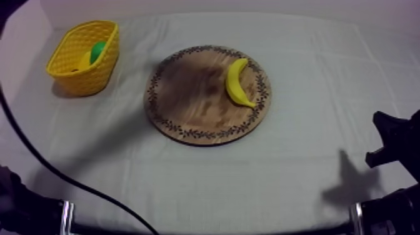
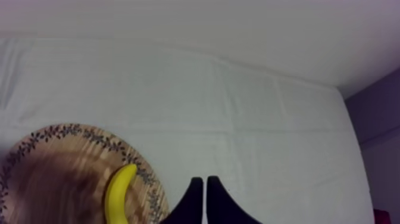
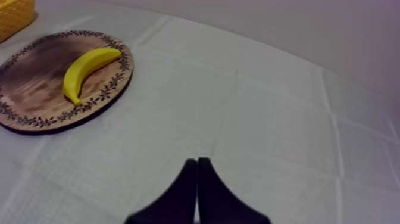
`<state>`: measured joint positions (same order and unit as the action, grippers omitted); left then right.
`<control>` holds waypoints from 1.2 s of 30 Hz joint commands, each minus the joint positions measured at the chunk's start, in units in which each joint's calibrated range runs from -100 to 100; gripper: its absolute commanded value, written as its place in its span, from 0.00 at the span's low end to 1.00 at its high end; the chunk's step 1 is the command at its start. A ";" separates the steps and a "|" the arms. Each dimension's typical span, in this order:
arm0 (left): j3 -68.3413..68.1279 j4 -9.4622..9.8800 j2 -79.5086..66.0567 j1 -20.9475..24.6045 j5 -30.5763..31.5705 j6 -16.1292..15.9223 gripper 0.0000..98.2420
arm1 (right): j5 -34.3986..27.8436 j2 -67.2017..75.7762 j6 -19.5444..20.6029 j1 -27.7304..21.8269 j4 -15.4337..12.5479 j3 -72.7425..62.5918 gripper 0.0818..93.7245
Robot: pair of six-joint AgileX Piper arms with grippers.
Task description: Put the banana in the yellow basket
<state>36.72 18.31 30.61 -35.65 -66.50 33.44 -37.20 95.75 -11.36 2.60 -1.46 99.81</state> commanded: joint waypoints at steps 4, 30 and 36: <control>-1.25 1.11 3.15 0.16 1.58 -2.52 0.00 | 0.02 0.00 0.00 0.00 0.02 -0.03 0.00; -3.75 -3.66 1.96 0.83 -12.33 -2.84 0.85 | 0.02 0.00 0.00 0.00 0.02 -0.03 0.00; -6.15 -4.62 3.08 0.70 -13.32 -3.90 0.85 | 0.02 0.00 0.00 0.00 0.02 -0.03 0.00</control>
<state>30.88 13.72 33.30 -34.91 -79.82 29.69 -37.20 95.75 -11.36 2.60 -1.46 99.81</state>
